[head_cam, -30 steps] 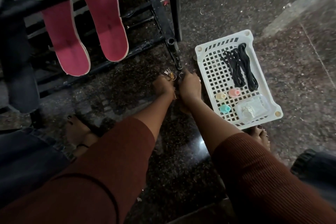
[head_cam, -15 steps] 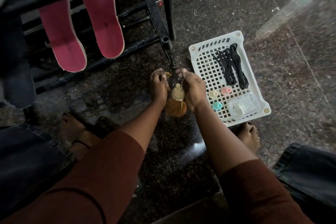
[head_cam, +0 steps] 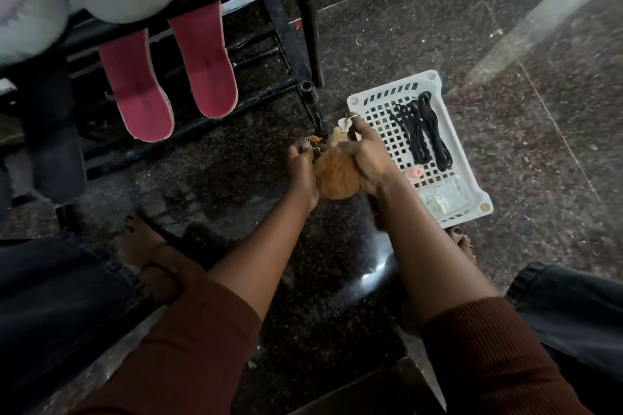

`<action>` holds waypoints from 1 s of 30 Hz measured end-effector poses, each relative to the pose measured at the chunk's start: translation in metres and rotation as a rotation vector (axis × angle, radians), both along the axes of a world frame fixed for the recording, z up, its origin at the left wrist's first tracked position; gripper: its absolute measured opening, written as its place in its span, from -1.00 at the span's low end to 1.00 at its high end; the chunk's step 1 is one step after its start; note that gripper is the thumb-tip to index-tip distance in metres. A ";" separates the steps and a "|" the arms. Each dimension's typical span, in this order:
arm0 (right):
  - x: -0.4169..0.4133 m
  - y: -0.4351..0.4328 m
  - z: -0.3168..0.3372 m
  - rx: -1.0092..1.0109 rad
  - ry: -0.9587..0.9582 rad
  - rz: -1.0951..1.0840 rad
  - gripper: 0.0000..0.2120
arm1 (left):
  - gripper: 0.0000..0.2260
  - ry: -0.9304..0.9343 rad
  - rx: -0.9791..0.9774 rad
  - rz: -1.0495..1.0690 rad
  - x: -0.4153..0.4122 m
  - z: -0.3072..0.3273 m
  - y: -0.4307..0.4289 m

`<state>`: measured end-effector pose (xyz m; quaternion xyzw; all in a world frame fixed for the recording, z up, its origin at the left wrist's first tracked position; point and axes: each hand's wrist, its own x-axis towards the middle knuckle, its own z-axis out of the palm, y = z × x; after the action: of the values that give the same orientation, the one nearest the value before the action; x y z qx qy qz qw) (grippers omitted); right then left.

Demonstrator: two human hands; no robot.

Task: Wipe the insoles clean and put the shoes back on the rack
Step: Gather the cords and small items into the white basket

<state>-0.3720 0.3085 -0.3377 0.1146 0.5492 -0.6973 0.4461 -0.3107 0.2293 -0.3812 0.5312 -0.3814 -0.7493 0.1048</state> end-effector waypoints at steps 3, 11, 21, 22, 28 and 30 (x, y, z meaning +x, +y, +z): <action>-0.029 0.020 0.005 0.278 0.299 0.118 -0.36 | -0.91 0.037 0.018 -0.096 -0.011 0.005 0.011; -0.101 0.040 -0.002 0.699 0.876 0.405 -0.68 | -0.86 -0.044 -0.121 -0.279 -0.072 0.010 0.025; -0.119 0.030 -0.045 0.814 1.024 0.760 -0.50 | -0.80 -0.300 -0.307 -0.357 -0.113 -0.014 0.043; -0.120 0.031 -0.047 0.814 1.038 0.750 -0.51 | -0.77 -0.320 -0.326 -0.344 -0.115 -0.015 0.043; -0.112 0.041 -0.055 0.802 1.088 0.768 -0.61 | -0.72 -0.348 -0.378 -0.257 -0.116 -0.008 0.050; -0.109 0.044 -0.059 0.822 1.080 0.802 -0.55 | -0.82 -0.334 -0.446 -0.342 -0.115 -0.007 0.050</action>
<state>-0.4807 0.3520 -0.3966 -0.2910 0.9031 -0.1836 0.2570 -0.4257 0.2792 -0.3884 0.5389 -0.6318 -0.5565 0.0273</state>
